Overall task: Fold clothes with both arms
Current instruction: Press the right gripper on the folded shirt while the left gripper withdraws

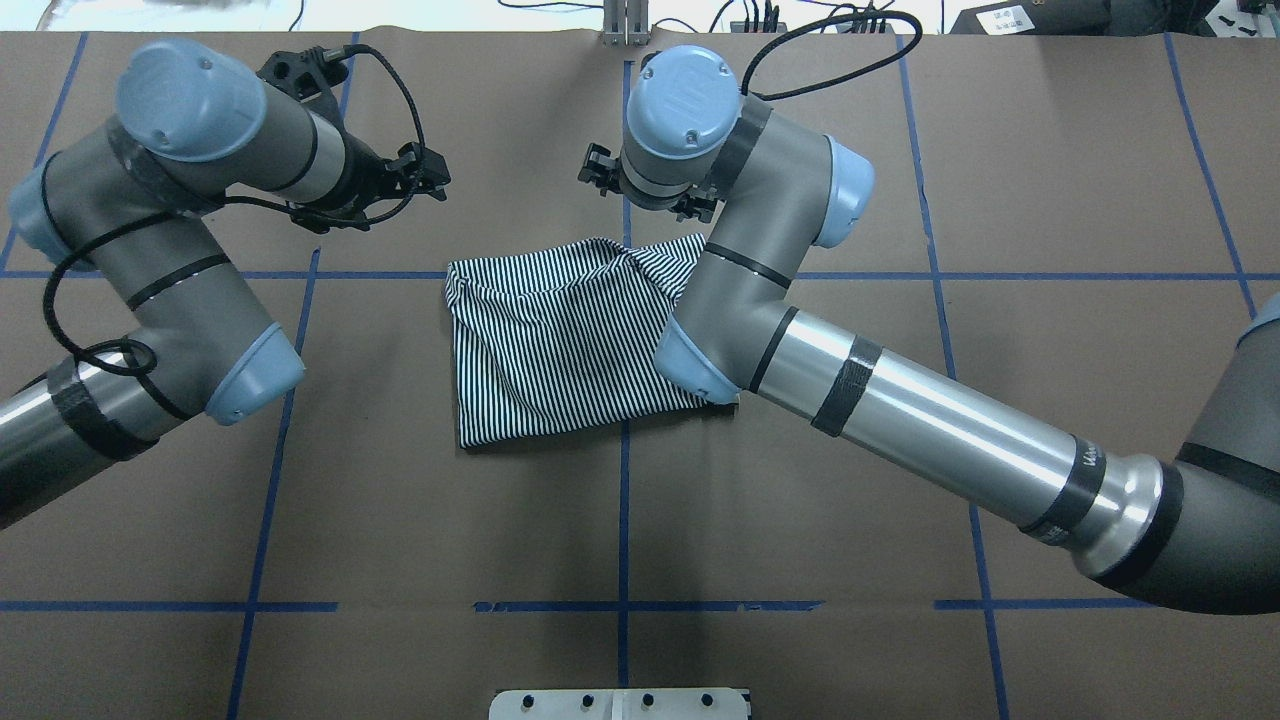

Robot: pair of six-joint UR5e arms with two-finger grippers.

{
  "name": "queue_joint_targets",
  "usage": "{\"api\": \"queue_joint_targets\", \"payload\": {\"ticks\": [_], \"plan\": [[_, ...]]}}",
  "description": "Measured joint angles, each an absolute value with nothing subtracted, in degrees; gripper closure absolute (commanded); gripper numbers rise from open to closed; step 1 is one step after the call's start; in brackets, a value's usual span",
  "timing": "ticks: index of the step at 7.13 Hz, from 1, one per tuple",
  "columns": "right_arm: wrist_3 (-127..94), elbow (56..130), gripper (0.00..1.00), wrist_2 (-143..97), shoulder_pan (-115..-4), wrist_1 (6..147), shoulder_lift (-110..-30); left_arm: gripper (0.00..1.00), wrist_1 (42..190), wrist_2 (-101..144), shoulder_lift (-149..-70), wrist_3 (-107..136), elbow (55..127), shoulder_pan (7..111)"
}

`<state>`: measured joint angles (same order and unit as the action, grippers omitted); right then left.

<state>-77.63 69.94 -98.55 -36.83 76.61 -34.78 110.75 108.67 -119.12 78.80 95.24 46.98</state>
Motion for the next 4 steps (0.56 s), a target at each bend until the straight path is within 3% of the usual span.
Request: {"api": "queue_joint_targets", "payload": {"ticks": [2, 4], "plan": [[-65.4, 69.7, 0.00, -93.0, -32.0, 85.3, -33.3, 0.00, 104.5, 109.3, -116.5, 75.5, 102.1, 47.8], [-58.0, 66.8, 0.00, -89.8, -30.4, 86.3, -32.7, 0.00, 102.2, 109.4, -116.0, 74.3, 104.2, 48.0]]}}
